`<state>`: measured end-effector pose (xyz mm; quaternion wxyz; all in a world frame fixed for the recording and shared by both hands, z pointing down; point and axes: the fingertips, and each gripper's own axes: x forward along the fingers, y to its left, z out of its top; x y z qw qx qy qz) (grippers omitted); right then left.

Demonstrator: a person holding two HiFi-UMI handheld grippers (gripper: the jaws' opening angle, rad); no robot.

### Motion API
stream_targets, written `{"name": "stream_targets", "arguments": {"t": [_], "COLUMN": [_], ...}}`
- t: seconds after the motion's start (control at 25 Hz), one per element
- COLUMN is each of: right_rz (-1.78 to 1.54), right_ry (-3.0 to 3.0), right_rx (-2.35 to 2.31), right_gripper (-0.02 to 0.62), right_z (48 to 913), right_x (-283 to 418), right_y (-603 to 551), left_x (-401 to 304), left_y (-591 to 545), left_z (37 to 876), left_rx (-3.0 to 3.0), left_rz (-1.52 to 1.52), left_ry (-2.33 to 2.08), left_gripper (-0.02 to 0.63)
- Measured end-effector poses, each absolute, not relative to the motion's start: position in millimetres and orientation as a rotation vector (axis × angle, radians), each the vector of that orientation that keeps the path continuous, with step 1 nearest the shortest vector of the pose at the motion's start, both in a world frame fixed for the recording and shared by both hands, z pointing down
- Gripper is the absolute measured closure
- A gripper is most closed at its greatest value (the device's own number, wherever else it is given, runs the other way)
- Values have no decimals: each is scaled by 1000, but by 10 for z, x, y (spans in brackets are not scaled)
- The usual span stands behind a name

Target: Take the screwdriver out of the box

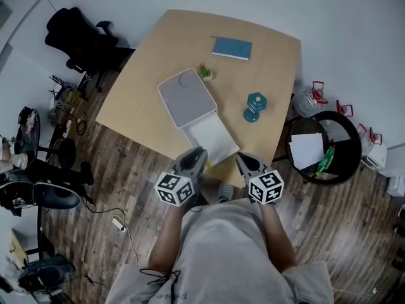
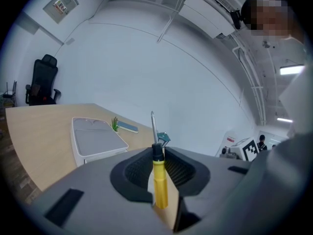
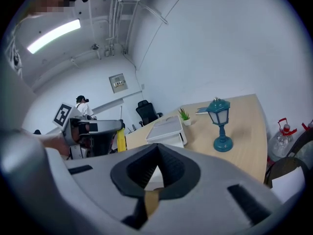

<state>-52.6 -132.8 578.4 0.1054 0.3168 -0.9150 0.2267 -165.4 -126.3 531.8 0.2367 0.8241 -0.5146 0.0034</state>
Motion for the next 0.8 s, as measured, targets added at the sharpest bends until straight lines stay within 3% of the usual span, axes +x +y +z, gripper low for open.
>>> {"name": "stream_targets", "arguments": {"t": [0.8], "right_rz": [647], "right_ry": [-2682], "right_rx": [894], "right_gripper": [592], "right_z": [5824], "right_x": [-574], "right_y": [-1337], "left_x": [-1621], "left_y": [-1257], "left_z": [5315], "left_rx": [2323], "left_rz": [122], "left_ry": [-1461], "left_gripper": [535]}}
